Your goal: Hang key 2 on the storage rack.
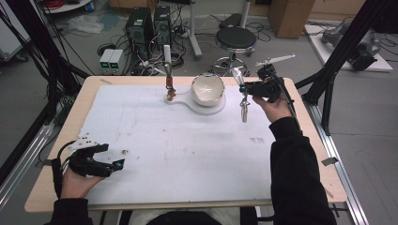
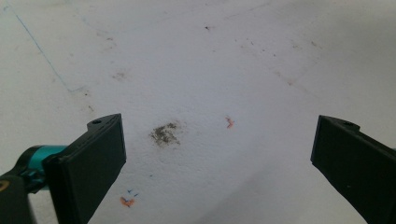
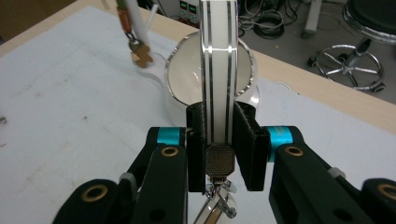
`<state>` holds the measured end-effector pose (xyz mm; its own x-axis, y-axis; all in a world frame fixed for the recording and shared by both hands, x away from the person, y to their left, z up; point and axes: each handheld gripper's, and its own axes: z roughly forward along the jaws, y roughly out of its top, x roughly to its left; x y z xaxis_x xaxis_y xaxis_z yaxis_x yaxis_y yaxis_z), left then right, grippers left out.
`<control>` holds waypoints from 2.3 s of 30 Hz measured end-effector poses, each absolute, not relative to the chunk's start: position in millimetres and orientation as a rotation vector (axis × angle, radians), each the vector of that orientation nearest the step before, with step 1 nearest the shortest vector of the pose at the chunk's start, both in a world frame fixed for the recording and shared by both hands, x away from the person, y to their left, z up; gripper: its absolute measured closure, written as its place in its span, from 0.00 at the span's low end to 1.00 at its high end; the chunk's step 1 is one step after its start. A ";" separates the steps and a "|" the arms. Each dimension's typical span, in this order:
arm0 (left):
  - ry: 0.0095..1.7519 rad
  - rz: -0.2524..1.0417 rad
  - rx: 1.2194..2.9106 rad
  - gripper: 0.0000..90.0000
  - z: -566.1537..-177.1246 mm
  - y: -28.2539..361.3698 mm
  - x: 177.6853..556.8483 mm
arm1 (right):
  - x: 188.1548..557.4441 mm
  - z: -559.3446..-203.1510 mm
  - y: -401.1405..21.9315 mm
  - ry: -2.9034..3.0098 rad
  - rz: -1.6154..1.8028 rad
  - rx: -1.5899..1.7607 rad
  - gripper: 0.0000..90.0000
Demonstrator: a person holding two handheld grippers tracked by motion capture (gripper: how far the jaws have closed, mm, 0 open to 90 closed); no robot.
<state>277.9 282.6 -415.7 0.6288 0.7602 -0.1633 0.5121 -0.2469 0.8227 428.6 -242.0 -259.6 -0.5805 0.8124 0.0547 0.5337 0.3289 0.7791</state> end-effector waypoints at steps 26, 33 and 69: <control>0.995 0.332 1.907 0.04 -411.1 281.7 276.4 | 392.2 -257.7 -163.1 2.345 1.243 0.955 0.84; 0.996 0.332 1.908 0.04 -410.6 281.0 276.9 | 387.1 -263.9 -149.5 2.373 1.245 0.921 0.84; 0.868 0.355 1.878 0.08 -366.8 251.0 294.7 | 358.4 -295.4 -77.0 2.470 1.363 0.751 0.84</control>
<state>294.7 251.0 -366.8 0.6996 0.7026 -0.1298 0.4108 -0.2469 0.8777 358.4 -77.0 -295.4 -0.8447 0.5329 0.0506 0.3267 0.4384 0.8373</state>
